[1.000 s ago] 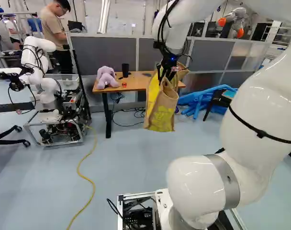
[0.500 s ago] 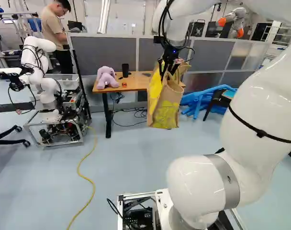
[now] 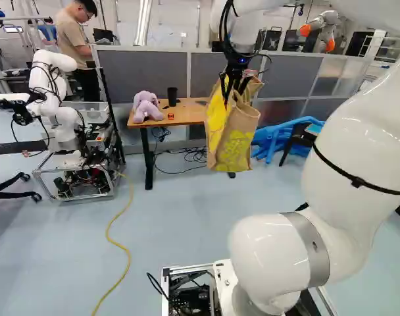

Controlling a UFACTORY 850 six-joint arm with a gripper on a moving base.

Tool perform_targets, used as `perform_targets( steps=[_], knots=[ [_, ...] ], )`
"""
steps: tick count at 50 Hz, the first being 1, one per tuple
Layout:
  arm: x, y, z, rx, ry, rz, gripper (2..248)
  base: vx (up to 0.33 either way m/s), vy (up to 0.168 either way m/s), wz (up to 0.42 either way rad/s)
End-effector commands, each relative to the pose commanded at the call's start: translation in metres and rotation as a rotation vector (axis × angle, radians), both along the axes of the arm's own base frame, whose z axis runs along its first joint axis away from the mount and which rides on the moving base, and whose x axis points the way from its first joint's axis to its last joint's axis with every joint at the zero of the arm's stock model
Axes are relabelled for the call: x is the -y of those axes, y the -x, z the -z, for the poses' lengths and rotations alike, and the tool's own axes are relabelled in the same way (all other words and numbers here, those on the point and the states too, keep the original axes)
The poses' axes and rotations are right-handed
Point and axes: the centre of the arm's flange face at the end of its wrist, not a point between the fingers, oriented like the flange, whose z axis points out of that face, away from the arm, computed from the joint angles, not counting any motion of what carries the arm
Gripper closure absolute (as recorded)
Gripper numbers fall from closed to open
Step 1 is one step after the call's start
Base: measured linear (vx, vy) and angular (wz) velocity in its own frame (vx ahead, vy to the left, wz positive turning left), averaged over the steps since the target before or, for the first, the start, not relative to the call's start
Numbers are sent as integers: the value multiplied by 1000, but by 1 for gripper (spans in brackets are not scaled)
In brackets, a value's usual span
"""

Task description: Pick up the bag on the ground and place it on the table

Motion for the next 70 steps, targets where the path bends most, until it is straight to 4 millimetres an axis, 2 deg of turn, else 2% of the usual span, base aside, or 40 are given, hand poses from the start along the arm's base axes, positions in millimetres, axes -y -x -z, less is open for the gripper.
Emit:
perform_targets(
  steps=[45, 70],
  knots=[
    [5, 16, -60, -33, 72, -3, 216, 0, 0, 0],
    [5, 25, -95, 32, 77, 0, 216, 0, 0, 0]
  ],
)
